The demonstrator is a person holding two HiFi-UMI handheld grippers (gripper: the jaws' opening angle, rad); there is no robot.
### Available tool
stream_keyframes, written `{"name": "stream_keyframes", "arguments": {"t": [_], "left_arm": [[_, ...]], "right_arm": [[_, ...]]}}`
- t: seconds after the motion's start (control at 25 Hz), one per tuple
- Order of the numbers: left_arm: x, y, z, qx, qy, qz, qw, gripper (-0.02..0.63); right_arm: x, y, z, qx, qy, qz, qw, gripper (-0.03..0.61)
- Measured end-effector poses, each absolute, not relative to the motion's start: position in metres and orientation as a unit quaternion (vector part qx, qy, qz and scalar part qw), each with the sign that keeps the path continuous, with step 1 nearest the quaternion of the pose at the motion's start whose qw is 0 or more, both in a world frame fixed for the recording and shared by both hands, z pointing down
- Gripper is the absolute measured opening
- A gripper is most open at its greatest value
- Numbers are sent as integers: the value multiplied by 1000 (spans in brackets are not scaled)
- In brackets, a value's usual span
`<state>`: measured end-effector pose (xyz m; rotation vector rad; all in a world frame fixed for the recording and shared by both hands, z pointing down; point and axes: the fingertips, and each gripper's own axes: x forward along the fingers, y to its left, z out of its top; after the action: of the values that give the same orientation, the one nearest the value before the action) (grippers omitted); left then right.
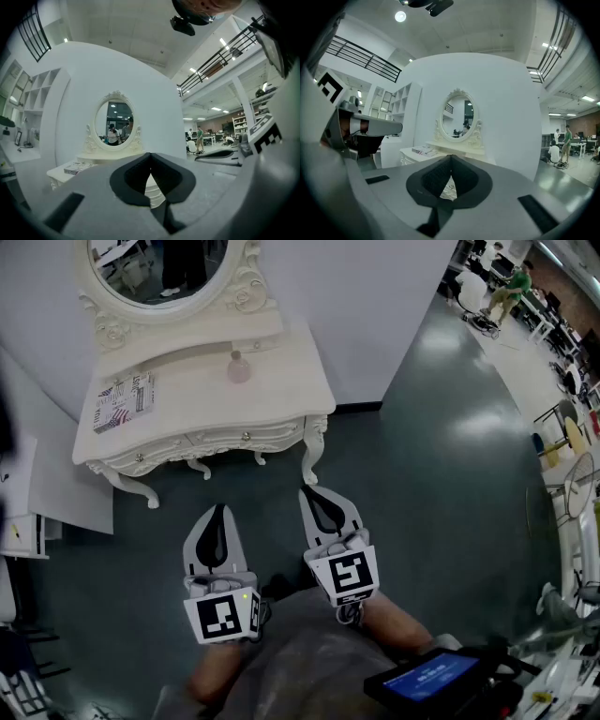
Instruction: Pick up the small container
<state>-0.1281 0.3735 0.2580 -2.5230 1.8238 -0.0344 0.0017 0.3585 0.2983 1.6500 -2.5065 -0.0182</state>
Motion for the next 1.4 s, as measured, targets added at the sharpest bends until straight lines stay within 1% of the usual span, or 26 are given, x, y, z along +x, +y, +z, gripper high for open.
{"name": "stream_keyframes", "arguments": {"t": [0.24, 0.4, 0.64, 1.04, 1.4], "left_arm": [[-119, 365, 262, -812, 584, -16, 12, 14], [-110, 353, 264, -812, 583, -23, 10, 14], [-84, 326, 263, -809, 587, -30, 9, 14], [-37, 298, 253, -791, 610, -36, 14, 14], [-49, 271, 254, -770, 636, -37, 14, 14]], "right_arm": [[10, 350, 303, 543, -837, -9, 76, 12], [15, 340, 303, 537, -842, 1, 58, 13], [47, 310, 302, 544, -837, 12, 49, 14], [87, 267, 295, 513, -857, 11, 51, 14], [75, 233, 297, 488, -872, 8, 44, 14]]}}
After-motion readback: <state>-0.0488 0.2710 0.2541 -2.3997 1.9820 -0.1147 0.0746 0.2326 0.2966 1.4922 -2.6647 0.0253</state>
